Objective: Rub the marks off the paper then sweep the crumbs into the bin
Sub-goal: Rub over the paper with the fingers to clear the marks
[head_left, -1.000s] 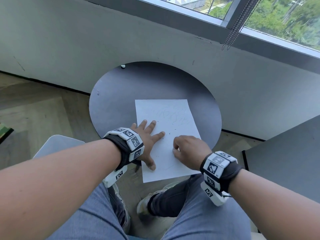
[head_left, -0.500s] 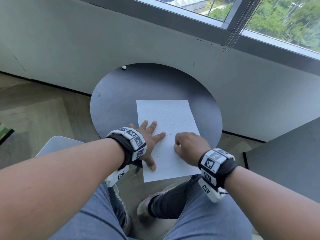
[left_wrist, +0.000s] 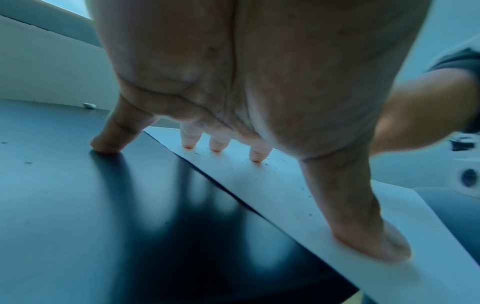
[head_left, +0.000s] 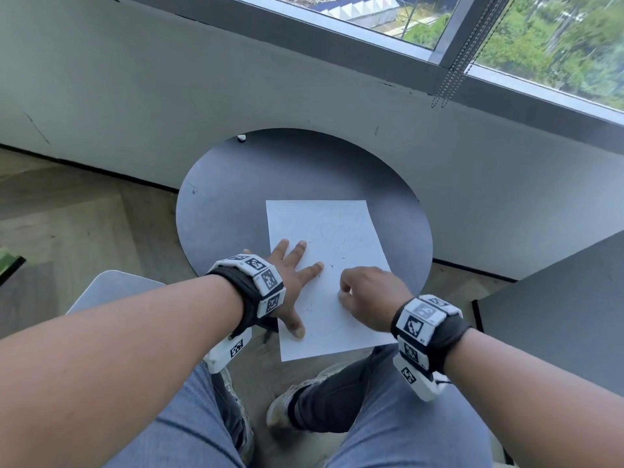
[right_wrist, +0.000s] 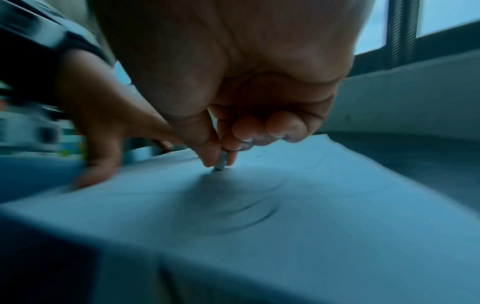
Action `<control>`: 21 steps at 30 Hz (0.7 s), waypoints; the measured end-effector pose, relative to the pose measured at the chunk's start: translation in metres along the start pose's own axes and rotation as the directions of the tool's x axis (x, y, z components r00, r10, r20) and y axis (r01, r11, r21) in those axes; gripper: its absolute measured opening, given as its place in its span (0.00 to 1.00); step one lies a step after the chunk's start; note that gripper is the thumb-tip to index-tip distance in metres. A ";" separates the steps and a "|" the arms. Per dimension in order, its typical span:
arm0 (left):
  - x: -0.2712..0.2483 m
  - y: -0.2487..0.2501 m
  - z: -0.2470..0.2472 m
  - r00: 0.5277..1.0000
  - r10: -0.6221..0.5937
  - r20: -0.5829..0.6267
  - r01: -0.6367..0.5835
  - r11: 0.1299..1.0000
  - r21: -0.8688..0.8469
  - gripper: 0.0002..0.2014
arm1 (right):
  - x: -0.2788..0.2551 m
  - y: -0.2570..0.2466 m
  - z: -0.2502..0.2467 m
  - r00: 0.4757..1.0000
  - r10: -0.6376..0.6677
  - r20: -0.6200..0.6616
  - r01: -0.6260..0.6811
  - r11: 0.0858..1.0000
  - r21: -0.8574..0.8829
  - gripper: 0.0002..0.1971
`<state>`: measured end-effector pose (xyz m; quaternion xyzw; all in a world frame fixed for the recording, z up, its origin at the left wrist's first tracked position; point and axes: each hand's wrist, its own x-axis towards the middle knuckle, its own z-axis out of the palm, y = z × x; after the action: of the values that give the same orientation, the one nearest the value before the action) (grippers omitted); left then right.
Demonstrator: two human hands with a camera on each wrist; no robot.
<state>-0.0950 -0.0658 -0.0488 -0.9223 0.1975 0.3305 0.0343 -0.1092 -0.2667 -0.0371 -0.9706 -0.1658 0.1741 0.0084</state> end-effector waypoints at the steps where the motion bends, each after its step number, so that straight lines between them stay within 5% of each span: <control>1: 0.001 0.001 0.000 1.000 0.000 0.001 0.000 1.000 0.002 0.66 | -0.008 -0.006 0.003 0.998 -0.058 0.026 0.058 0.998 0.014 0.10; 4: 0.002 0.001 0.001 1.000 0.004 -0.004 -0.004 1.000 0.006 0.67 | -0.013 -0.008 0.005 0.992 -0.108 0.058 0.106 0.994 0.038 0.09; 13: 0.001 0.001 0.001 1.000 -0.002 -0.005 0.002 1.000 -0.005 0.66 | 0.054 0.043 -0.020 0.968 0.247 -0.043 -0.244 0.968 0.067 0.06; 21: 0.003 0.000 0.002 1.000 0.002 -0.004 -0.002 1.000 -0.003 0.66 | 0.021 0.005 -0.001 0.999 0.030 -0.037 -0.029 0.999 0.019 0.08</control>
<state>-0.0941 -0.0667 -0.0525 -0.9227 0.1983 0.3289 0.0322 -0.0890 -0.2650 -0.0438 -0.9759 -0.1498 0.1576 0.0179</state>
